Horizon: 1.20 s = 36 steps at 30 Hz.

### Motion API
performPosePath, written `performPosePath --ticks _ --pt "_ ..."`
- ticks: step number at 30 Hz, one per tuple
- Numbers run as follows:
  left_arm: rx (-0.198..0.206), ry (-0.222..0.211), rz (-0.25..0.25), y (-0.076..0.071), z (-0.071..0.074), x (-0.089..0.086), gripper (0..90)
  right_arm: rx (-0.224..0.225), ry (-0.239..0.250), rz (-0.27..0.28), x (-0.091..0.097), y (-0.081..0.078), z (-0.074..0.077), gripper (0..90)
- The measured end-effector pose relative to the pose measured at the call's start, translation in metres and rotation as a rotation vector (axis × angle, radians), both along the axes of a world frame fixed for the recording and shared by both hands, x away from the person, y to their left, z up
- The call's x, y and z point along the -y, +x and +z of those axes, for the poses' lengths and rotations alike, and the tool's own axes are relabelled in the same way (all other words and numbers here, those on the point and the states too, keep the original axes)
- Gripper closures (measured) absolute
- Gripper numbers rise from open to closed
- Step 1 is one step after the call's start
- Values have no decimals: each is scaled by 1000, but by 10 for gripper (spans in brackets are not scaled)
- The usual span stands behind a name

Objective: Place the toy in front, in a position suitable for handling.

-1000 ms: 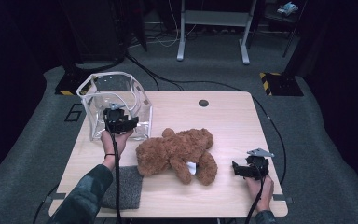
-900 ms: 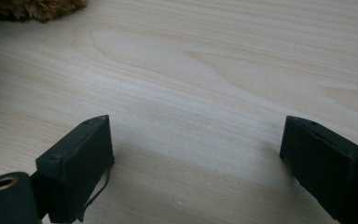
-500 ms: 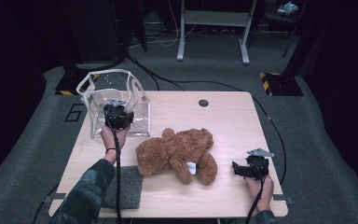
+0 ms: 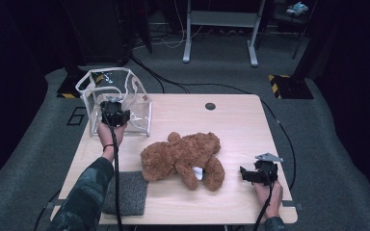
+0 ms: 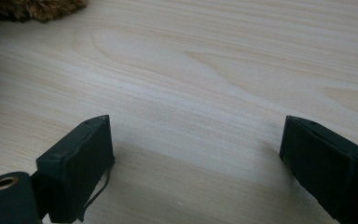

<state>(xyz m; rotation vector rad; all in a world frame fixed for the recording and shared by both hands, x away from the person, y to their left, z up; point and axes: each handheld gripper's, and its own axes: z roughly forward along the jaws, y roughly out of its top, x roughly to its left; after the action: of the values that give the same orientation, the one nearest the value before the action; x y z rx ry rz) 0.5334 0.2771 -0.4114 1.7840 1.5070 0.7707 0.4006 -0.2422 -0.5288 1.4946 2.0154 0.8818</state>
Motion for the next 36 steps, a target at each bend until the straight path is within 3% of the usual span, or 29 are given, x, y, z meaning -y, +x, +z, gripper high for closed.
performPosePath --ticks 2,5,17,20,22,27,36 --pt "-4 -31 14 3 0 -3 738 1 0 0 0 0 0 89" --pt "-12 -43 34 7 1 -5 738 1 0 0 0 0 0 89" --pt "-20 -18 42 15 -4 -10 719 0 0 0 0 0 0 89" --pt "-23 -40 29 12 -2 -10 628 -1 1 1 0 0 0 89" --pt "-47 -84 13 9 -1 -12 533 -1 1 0 0 0 0 89" --pt "-63 -96 -19 -1 5 -18 377 -1 0 -2 0 0 0 90" --pt "-94 -148 -102 -29 4 -29 263 -6 3 -8 2 -1 1 95"
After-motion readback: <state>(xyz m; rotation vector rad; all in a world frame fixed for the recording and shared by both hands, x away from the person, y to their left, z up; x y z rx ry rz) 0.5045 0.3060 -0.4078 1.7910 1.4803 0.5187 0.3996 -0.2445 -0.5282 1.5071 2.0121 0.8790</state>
